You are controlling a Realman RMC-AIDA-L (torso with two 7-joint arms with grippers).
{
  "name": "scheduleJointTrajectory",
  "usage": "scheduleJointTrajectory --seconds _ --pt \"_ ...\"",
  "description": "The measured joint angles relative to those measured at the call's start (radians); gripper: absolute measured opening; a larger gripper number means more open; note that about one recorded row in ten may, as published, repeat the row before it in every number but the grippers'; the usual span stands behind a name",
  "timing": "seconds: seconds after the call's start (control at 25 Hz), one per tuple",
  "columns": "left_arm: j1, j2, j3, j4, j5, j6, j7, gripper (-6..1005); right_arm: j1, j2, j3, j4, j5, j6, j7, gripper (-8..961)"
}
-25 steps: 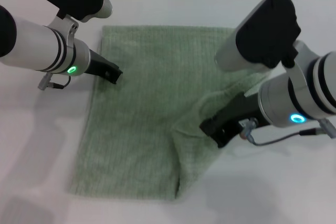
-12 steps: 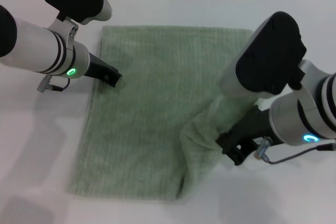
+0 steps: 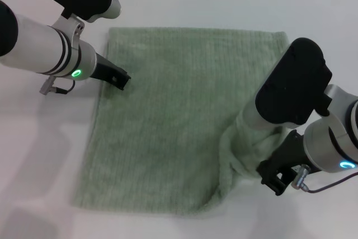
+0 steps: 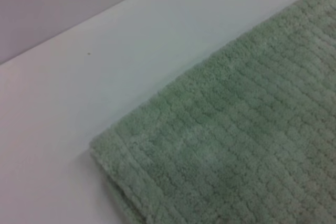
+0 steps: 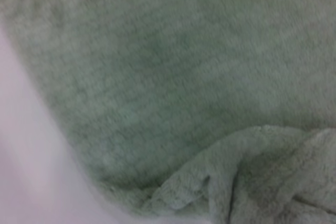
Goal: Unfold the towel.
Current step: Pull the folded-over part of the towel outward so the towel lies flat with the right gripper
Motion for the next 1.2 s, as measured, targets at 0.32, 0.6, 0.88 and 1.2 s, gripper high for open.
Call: scheduleJointTrajectory --seconds 0.32,0.6,0.88,1.2 --pt "0.000 -0.001 -0.002 -0.001 0.020 -0.005 -0.005 -1 0.007 0.000 -0.053 -0.019 -0.039 0.031 -0.008 0" --pt "0.005 -0.002 -0.002 -0.001 0.020 -0.006 -0.010 -1 -0.001 0.002 -0.100 -0.025 -0.057 0.055 -0.003 0" --pt "0.004 -0.003 -0.001 -0.001 0.020 -0.006 -0.011 -1 -0.027 0.001 -0.088 0.009 -0.058 0.046 -0.003 0" --pt "-0.003 -0.003 0.004 -0.002 0.020 -0.007 -0.010 -1 -0.058 -0.002 -0.095 0.040 -0.069 0.039 -0.023 0"
